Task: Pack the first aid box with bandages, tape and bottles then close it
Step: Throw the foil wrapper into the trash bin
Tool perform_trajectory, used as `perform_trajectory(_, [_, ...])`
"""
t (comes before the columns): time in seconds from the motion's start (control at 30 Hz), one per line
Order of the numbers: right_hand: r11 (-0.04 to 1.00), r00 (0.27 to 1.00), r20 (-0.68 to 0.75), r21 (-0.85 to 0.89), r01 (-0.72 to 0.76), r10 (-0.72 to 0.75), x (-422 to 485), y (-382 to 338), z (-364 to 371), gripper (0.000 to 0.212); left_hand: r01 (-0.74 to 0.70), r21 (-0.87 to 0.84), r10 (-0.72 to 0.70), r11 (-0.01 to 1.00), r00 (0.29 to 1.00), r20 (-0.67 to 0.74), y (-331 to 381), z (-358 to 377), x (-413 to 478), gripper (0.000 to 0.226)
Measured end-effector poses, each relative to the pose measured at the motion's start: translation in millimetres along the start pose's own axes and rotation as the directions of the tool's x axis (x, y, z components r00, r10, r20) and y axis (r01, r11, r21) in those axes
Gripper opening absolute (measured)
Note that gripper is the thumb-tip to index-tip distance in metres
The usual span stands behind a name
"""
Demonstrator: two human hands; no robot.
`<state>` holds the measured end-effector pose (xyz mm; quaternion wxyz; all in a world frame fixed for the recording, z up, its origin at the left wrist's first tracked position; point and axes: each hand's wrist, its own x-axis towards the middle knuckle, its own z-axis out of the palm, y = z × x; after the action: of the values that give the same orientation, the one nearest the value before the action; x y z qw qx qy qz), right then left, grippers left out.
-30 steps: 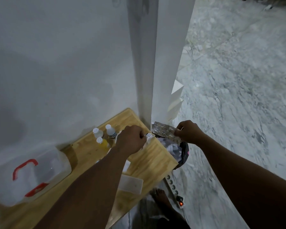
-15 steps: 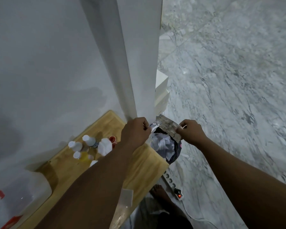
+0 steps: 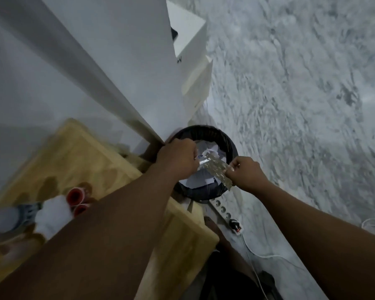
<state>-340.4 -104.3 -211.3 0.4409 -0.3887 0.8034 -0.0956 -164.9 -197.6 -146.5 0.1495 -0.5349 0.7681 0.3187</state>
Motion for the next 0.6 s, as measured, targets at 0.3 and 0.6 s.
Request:
perform_trajectory(0.3, [0.996,0.996,0.029,0.024,-0.086,0.085,74.9,43.2,55.4,0.017,-0.008,0.117,-0.016,0.993,0.979,0.201,-14.5,68.5,80.5,0.018])
perform_trajectory(0.6, [0.989,0.994,0.087,0.122,-0.078,0.068,93.9,52.6,76.3,0.035,0.024,0.138,-0.054,0.990,0.975,0.217,-28.9,96.7,106.7,0.015])
